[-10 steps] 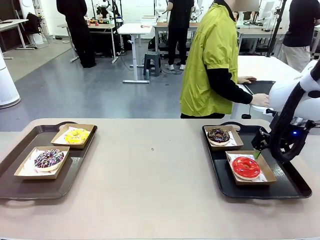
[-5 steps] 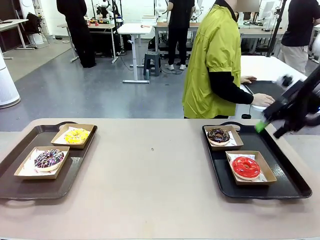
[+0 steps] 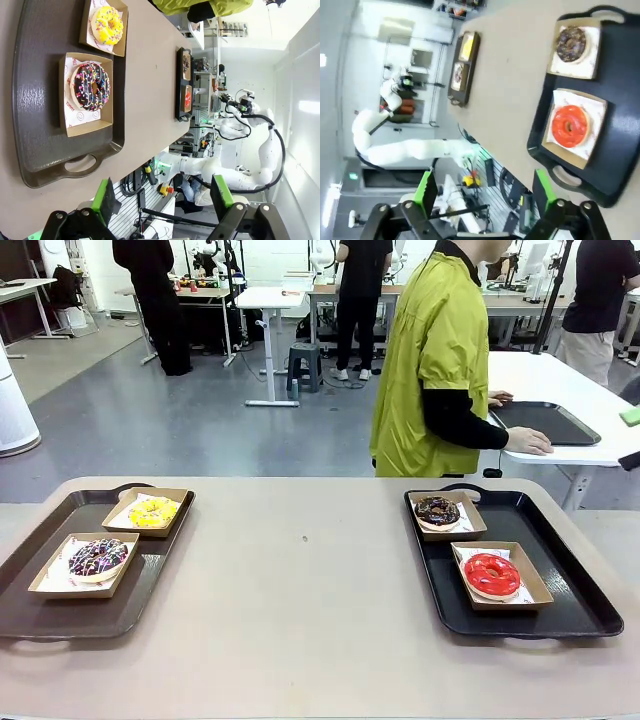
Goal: Individually package the donuts and arrange them on the tray.
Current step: Place the picked Paper togo box on the Handle tray.
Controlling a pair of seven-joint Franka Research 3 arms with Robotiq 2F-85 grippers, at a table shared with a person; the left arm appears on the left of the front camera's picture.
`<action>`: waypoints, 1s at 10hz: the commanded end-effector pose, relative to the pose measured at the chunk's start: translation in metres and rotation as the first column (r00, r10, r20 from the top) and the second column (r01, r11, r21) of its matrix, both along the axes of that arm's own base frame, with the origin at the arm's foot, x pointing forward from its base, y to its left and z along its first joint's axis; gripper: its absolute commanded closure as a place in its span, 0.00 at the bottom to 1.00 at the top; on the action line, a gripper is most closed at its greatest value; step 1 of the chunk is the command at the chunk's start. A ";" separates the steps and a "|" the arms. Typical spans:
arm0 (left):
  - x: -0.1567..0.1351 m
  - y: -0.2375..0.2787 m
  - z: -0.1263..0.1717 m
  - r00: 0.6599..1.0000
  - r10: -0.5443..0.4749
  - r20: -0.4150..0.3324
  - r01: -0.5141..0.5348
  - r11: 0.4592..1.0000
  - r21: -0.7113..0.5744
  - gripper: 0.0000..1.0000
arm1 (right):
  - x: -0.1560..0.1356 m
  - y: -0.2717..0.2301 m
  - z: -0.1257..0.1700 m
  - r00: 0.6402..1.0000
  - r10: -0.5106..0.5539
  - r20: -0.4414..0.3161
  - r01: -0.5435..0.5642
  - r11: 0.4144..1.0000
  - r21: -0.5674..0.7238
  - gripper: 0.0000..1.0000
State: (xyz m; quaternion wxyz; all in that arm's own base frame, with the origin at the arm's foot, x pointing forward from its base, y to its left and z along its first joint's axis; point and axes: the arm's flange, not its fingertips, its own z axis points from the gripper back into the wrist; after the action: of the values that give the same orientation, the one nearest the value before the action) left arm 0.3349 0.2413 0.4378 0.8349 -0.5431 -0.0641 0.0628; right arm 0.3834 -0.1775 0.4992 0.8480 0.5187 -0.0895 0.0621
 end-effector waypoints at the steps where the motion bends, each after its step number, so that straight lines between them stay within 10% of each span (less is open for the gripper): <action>1: -0.002 0.001 0.002 1.000 0.000 0.007 0.000 1.000 -0.002 0.00 | 0.013 -0.038 -0.022 0.998 -0.057 -0.025 0.060 0.993 0.103 0.00; 10: -0.002 0.001 0.002 1.000 0.000 0.007 0.000 1.000 -0.002 0.00 | -0.003 -0.081 -0.069 0.988 -0.138 -0.074 0.147 0.981 0.131 0.00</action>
State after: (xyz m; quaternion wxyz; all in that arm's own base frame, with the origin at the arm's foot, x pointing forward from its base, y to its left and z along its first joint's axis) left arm 0.3350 0.2413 0.4378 0.8350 -0.5430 -0.0641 0.0627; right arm 0.3813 -0.2577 0.4280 0.8158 0.5688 -0.1022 -0.0209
